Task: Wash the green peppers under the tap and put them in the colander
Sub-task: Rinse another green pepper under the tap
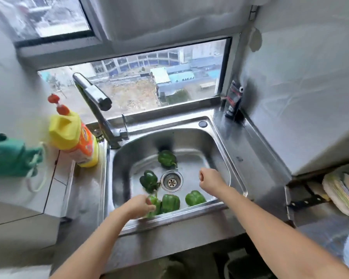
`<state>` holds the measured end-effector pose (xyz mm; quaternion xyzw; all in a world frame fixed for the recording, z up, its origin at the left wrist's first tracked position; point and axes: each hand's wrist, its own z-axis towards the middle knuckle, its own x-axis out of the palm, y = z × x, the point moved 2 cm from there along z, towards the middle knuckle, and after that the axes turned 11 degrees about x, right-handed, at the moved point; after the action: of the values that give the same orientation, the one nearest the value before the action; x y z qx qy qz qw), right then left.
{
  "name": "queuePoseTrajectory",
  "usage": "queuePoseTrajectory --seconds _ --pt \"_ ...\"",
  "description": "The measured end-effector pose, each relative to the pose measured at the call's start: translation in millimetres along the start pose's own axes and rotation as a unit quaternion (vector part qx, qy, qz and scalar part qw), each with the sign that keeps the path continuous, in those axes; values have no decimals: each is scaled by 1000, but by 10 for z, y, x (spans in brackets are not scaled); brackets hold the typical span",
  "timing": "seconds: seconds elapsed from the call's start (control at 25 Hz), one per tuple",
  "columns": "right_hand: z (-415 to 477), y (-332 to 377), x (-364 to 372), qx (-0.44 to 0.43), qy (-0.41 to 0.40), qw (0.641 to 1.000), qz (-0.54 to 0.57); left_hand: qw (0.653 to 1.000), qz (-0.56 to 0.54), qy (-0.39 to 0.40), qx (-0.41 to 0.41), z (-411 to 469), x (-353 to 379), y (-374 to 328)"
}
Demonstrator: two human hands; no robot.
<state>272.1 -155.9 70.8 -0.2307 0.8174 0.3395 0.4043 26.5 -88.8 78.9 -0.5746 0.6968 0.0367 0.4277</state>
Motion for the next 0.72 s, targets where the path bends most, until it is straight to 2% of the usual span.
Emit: queuePoseTrajectory --seconds 0.24,0.44,0.52,0.64,0.72 --pt "510 80 639 99 137 981 -90 992 -118 35 -10 201 -68 381" --pt "644 45 1122 158 265 941 -139 980 -166 99 -46 381 -69 521" --pt "664 24 1183 164 271 937 -147 977 -177 107 -52 423 -58 572" --pt "689 50 1147 174 232 944 -157 965 -216 128 -77 453 -90 647" --pt "688 87 1109 197 208 951 -117 953 -260 133 -87 464 -140 679"
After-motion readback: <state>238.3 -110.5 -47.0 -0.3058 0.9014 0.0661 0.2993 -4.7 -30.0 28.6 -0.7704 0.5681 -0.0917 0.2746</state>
